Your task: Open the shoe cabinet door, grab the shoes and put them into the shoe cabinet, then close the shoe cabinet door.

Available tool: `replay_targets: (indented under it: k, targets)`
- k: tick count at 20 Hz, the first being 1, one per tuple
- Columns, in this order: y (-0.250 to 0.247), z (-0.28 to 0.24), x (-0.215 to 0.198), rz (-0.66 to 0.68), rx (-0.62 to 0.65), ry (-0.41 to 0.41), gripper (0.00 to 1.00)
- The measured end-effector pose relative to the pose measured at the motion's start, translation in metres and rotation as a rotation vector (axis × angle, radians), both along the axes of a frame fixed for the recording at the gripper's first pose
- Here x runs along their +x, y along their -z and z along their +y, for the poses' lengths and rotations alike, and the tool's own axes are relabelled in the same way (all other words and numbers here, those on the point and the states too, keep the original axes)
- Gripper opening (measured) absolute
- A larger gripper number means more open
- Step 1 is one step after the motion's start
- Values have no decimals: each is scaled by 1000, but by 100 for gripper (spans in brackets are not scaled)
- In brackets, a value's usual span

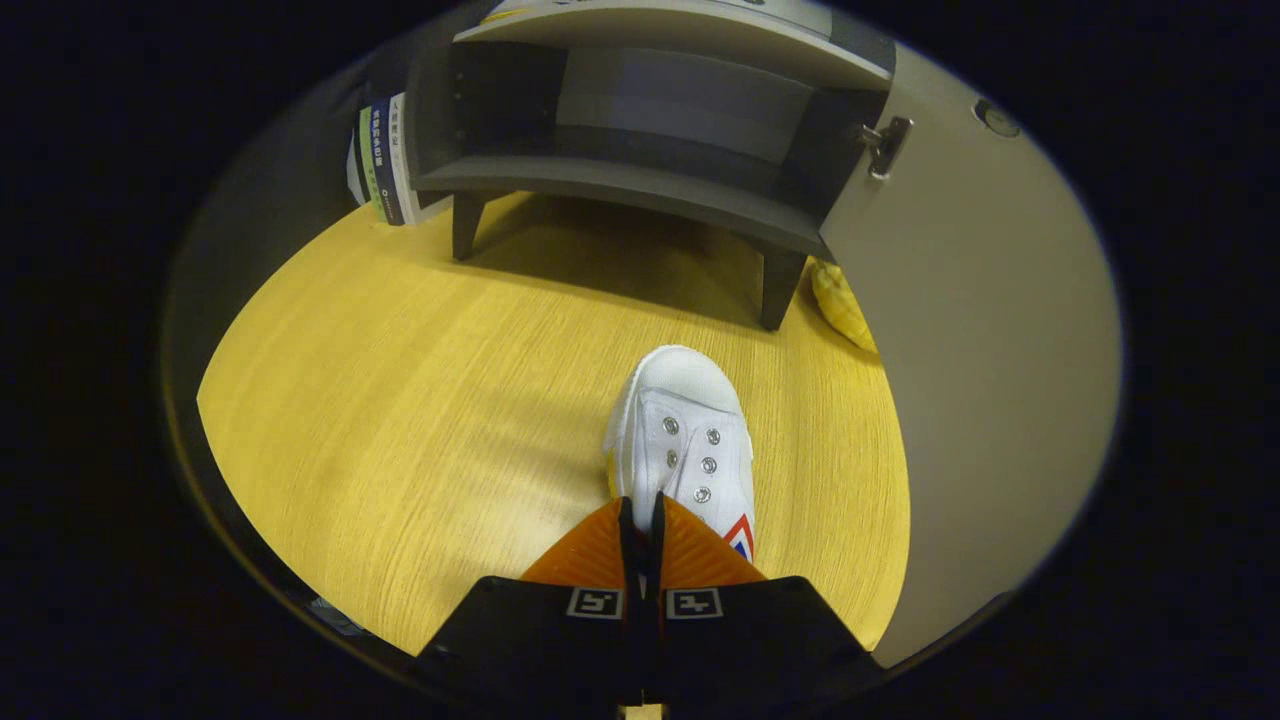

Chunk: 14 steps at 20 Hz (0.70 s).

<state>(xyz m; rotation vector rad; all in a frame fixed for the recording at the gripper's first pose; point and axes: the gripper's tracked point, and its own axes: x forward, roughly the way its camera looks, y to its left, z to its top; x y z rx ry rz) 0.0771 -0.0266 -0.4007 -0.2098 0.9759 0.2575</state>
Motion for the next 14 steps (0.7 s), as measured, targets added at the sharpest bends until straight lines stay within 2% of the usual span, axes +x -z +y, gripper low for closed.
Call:
replay_targets:
  k: [14]
  targets:
    - [-218, 37, 5, -342, 186, 3, 2]
